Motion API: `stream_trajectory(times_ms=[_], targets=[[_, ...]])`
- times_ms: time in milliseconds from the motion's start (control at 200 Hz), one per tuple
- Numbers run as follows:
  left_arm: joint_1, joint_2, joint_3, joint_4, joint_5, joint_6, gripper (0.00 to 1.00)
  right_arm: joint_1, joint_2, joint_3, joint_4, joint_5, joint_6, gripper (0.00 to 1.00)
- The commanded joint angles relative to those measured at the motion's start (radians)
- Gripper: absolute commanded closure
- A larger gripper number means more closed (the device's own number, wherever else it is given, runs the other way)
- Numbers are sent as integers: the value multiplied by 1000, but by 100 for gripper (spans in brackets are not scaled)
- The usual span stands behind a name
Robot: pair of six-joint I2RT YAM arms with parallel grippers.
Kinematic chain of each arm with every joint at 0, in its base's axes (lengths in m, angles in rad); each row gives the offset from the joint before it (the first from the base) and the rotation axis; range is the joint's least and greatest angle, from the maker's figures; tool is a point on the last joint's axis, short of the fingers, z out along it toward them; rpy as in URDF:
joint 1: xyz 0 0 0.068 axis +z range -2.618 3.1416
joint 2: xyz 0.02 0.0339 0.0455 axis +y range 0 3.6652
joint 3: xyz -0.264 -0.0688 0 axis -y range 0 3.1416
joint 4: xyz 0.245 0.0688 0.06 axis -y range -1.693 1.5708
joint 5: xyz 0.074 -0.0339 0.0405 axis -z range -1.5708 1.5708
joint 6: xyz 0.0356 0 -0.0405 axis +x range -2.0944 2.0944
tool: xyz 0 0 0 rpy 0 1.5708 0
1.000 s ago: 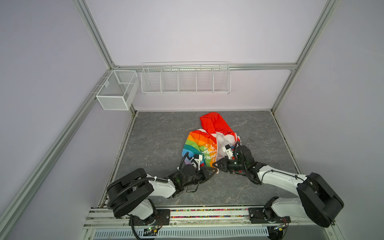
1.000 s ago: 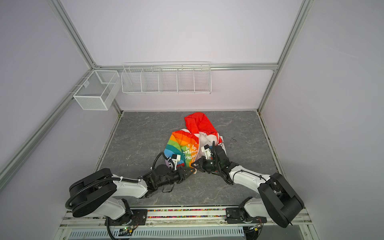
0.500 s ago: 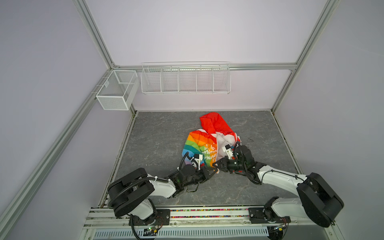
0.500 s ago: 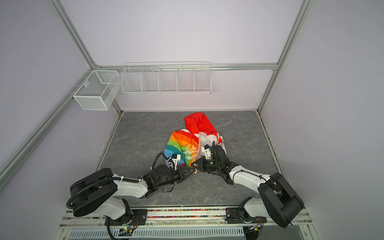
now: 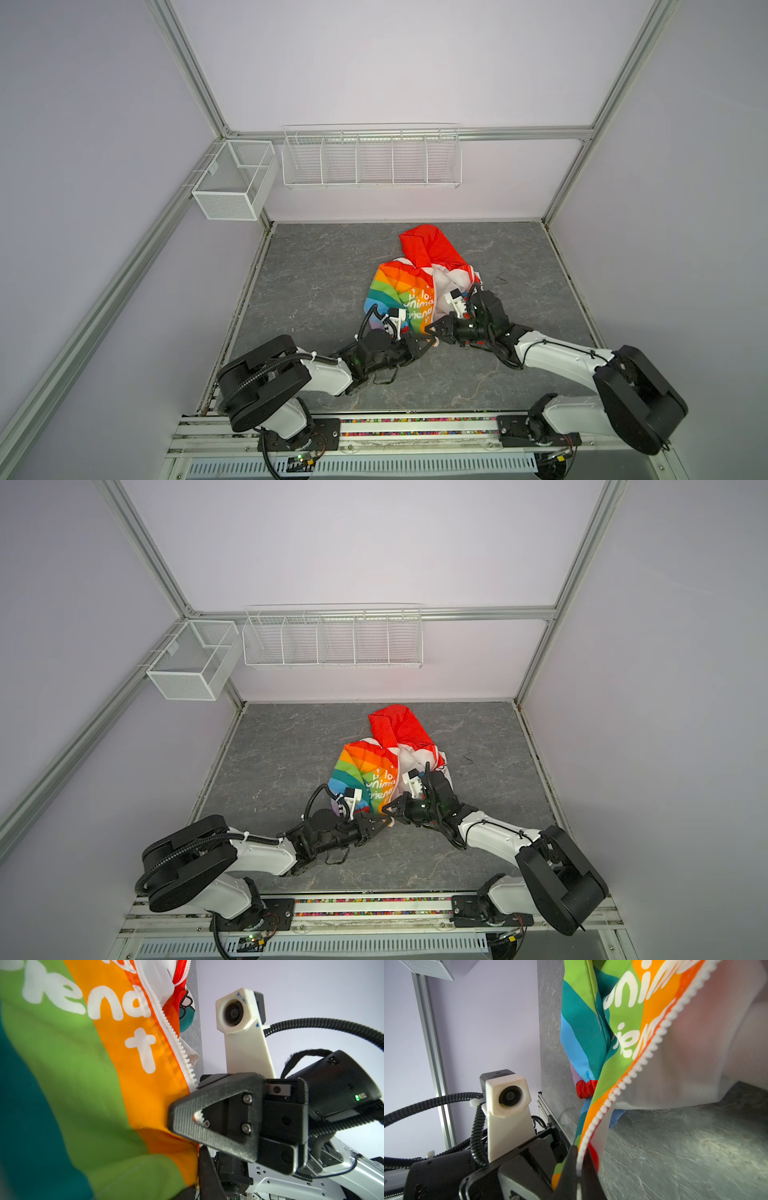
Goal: Zip up the jacket
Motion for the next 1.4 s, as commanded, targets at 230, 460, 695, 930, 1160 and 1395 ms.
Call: stream_trajectory(times_ms=[230,460,695,930,1160,1395], targets=[[-7,11,18,84,23,3,96,1,-3,-14,17,-15,0,94],[-7,32,11,125,20,-3,100,-5,-10,-9,-30,-9,-27,92],[10,-18,13,-30,-41,41,100,-88,-141,15,-277,20,-148,60],[10,-146,214,-735,-183,226,100,-212,-296,96,-748,197,-393,43],[18,-105,260,-779,-171,259,100,-348,-308,41,-783,167,-439,43],[22,-84,264,-761,-153,255,100,-397,-221,37,-716,138,-471,49]])
